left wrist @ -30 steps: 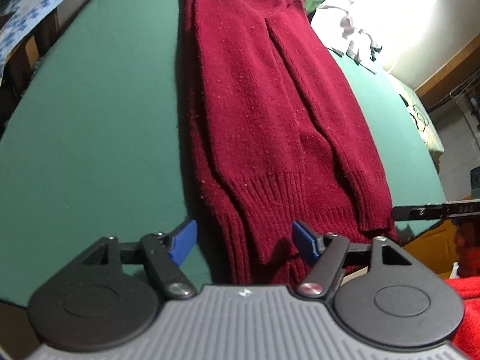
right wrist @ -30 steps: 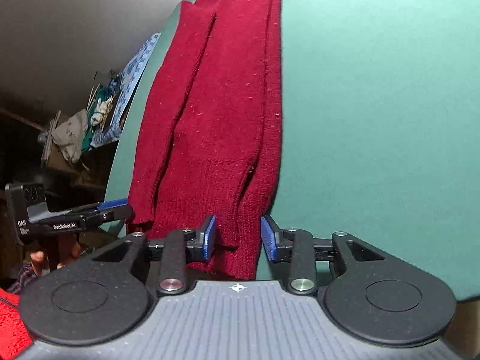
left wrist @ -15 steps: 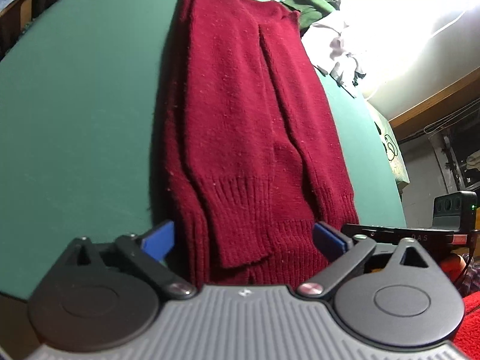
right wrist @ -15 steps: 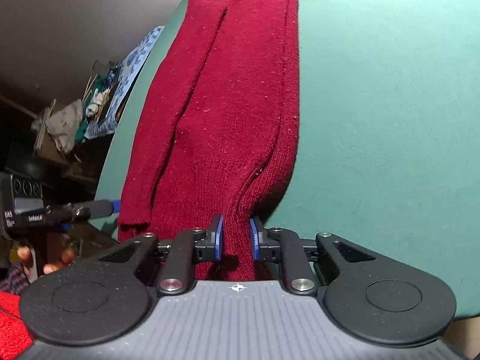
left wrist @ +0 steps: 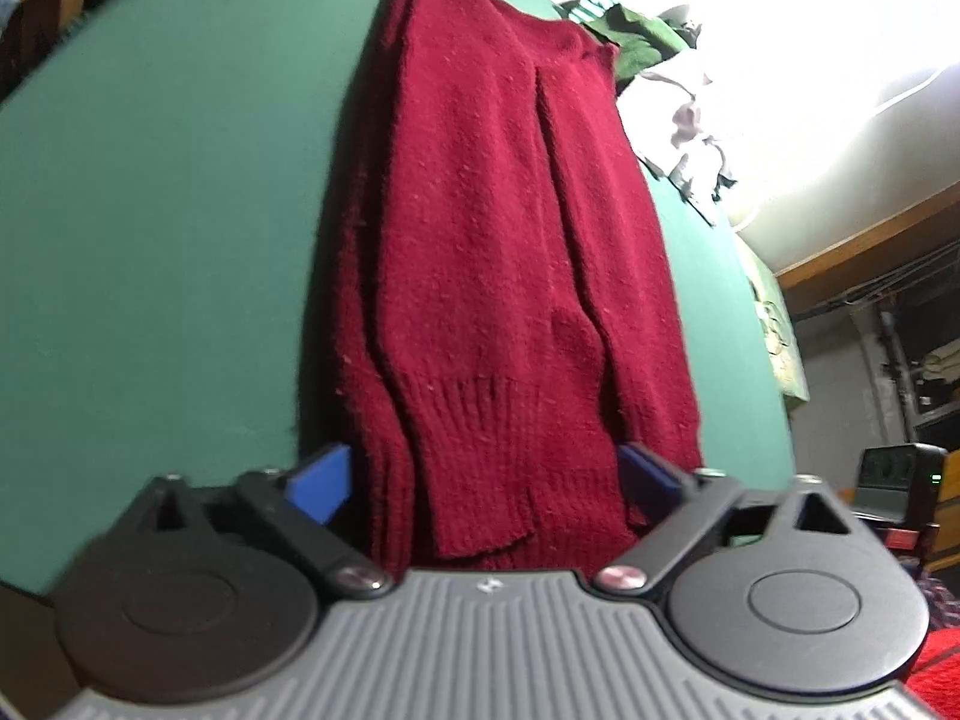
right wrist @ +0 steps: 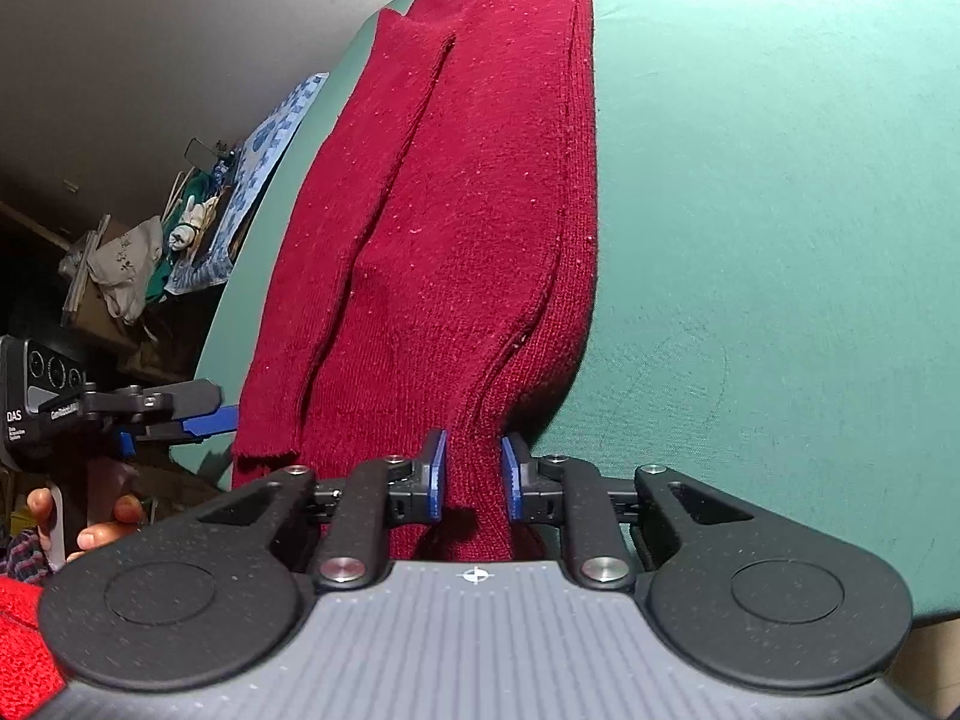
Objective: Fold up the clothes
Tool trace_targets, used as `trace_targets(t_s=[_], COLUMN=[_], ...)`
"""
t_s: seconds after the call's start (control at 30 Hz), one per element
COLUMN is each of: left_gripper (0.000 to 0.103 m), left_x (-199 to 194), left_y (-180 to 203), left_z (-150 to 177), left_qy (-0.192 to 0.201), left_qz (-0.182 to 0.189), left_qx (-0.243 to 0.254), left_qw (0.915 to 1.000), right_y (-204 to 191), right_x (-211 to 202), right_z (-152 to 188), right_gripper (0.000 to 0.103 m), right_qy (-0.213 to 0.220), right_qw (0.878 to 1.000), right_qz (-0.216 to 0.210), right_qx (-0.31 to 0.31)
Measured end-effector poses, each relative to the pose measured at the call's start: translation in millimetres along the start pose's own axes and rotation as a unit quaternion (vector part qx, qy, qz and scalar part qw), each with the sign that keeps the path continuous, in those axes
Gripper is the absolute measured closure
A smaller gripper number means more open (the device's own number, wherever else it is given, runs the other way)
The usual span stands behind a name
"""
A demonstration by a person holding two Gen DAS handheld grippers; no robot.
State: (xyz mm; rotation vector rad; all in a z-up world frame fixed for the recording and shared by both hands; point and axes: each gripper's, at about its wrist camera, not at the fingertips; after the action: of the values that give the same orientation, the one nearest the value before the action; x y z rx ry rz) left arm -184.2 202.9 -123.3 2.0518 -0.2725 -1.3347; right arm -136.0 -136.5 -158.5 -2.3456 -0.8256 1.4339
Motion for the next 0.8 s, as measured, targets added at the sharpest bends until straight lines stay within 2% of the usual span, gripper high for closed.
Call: trace_targets(t_s=[0.03,0.1,0.13,0.17,0.2,0.3,0.43,0.5,0.53,0.67,0.77,0.8], left_gripper=[0.039,0.063,0.069,0.082,0.087,0.088,0.086,0.076,0.072,0.067,0.067,0.071], left_x=[-0.6,-1.1,-1.3,-1.5,-1.8,-3.1,-4.2,-4.9,-5.3,-5.1,-3.7,-3.3], left_y=[-0.5,-3.5,-6.0,-8.2,-10.4,-16.0,-14.2,-17.6,-19.8,-25.5,-24.3,-21.9], left_z=[0.2,-1.2,-1.8,-2.4,-3.2,-4.3,-3.3,-4.5,-5.2,-9.1,-10.2,-9.3], left_qy=[0.002,0.005,0.005,0.006,0.006,0.007,0.010,0.008,0.007,-0.004,-0.007,-0.005], left_qz=[-0.004,-0.011,-0.012,-0.014,-0.017,-0.010,-0.013,-0.007,-0.003,0.016,0.016,0.010], left_qx=[0.002,-0.003,-0.008,-0.011,-0.014,-0.029,-0.020,-0.026,-0.030,-0.053,-0.049,-0.043], left_qw=[1.0000,0.9999,0.9999,0.9998,0.9997,0.9995,0.9997,0.9996,0.9995,0.9985,0.9986,0.9990], right_y=[-1.8,-4.2,-4.6,-4.8,-5.0,-7.6,-9.8,-8.7,-8.2,-4.8,-1.6,-1.0], right_x=[0.1,0.3,0.5,0.7,1.0,1.6,1.8,1.8,1.9,2.0,1.7,1.5], right_z=[-0.6,-1.0,-1.2,-1.1,-0.8,-1.4,-1.7,-1.4,-1.0,-0.9,-1.0,-1.1], right_gripper=[0.085,0.086,0.086,0.086,0.086,0.086,0.085,0.083,0.078,0.073,0.073,0.075], right_qy=[-0.001,-0.001,-0.001,-0.002,-0.001,-0.004,-0.006,-0.005,-0.004,-0.001,-0.002,-0.002], right_qw=[1.000,1.000,1.000,1.000,1.000,1.000,1.000,1.000,1.000,1.000,1.000,1.000], right_qz=[0.004,0.009,0.011,0.012,0.012,0.018,0.022,0.017,0.012,-0.001,-0.007,-0.008], right_qx=[-0.004,-0.009,-0.010,-0.010,-0.010,-0.016,-0.022,-0.019,-0.016,-0.004,0.009,0.011])
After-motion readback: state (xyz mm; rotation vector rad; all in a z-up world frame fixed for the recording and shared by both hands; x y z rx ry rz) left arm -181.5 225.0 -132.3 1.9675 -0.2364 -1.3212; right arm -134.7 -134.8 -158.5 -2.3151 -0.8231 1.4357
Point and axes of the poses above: each gripper's, at about its wrist camera, not at the fingertips, and x roughly the way its jaws point, y to its right, z to its underside, and after that the axes turned 10 degrees about -x, right-handed
